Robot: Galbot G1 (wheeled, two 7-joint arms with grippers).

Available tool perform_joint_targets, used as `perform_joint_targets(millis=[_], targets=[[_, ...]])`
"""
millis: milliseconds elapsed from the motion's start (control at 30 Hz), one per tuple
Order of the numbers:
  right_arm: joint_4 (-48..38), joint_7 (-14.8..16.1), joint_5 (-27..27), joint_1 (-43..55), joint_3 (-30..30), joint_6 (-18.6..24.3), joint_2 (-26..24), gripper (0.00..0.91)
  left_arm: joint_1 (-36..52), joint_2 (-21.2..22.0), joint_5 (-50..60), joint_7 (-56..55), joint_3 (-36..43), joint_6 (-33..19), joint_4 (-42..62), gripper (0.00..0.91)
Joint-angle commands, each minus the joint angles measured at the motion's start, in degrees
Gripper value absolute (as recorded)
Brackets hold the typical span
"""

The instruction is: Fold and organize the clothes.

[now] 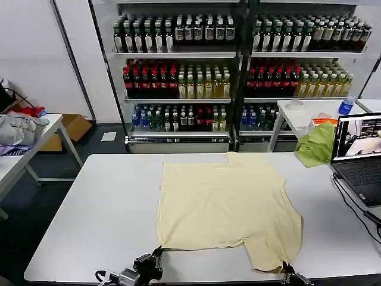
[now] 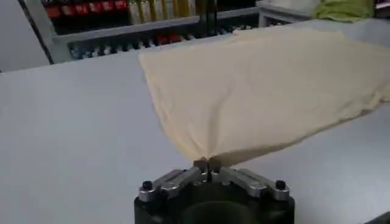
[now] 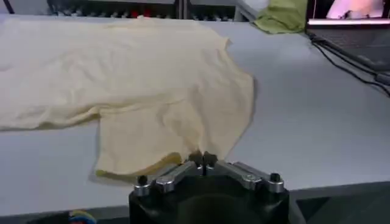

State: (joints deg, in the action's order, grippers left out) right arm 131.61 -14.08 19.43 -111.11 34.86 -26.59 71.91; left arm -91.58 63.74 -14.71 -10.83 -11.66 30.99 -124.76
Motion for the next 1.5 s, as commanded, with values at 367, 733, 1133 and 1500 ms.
perform_joint_targets(millis=[367, 733, 1133, 1500], targets=[[11.1, 0.2, -0.5, -5.8, 4.3, 5.5, -1.8, 0.000, -7.3, -0.3, -5.3, 0.2, -8.8, -1.4, -12.9, 0.010], [11.3, -0.8, 1.6, 0.5, 5.6, 5.9, -3.1, 0.000, -4.5, -2.2, -9.8, 0.7, -12.9, -1.4, -14.5, 0.010], [0.9, -2.7, 8.7, 17.5, 3.0, 2.3, -9.8, 0.000, 1.3, -4.6, -8.7, 1.2, -9.1, -1.3, -8.1, 0.020], [-7.3, -3.2, 12.6, 28.1, 0.2, 0.4, -15.2, 0.000, 10.3, -7.1, -8.0, 1.7, -3.7, -1.3, -0.7, 0.010]])
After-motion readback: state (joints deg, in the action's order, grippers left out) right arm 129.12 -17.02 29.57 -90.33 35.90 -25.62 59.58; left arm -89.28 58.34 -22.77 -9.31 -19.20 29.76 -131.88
